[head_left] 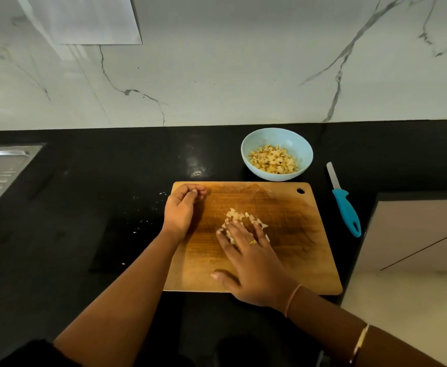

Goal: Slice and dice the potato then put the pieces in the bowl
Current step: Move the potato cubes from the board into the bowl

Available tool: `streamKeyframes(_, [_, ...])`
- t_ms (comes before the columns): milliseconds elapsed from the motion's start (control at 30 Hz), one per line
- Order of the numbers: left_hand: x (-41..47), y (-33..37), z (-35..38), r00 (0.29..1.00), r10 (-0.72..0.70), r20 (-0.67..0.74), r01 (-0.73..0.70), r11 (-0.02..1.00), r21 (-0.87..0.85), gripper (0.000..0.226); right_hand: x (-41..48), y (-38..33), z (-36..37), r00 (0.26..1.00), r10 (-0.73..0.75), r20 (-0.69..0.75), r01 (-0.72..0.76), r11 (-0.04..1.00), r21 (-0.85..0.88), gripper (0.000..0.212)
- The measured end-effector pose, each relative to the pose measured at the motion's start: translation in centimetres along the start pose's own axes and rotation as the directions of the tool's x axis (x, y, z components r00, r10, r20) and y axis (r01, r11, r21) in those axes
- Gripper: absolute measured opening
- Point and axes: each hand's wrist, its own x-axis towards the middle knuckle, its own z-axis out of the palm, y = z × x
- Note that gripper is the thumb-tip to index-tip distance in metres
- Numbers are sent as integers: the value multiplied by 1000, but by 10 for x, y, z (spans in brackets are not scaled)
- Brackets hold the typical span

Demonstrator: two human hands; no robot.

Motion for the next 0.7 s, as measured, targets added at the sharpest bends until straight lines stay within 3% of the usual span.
streamKeyframes(200, [-4,-4,1,998,58,9,-59,988,141,29,18,9,7,990,133,-46,-136,989,-63,66])
streamKeyframes(400, [-6,-4,1,996,88,13,-89,980,178,30,46,35,-4,996,93,-17,-92,995,43,55])
streamKeyframes(567, [-5,-4,2,997,79,0,-78,979,190,29,51,43,-2,974,14,-225,-20,1000,-21,38])
streamKeyframes(700, [-6,-4,9,997,72,-38,-64,981,184,28,48,45,2,950,110,-292,-102,994,42,34])
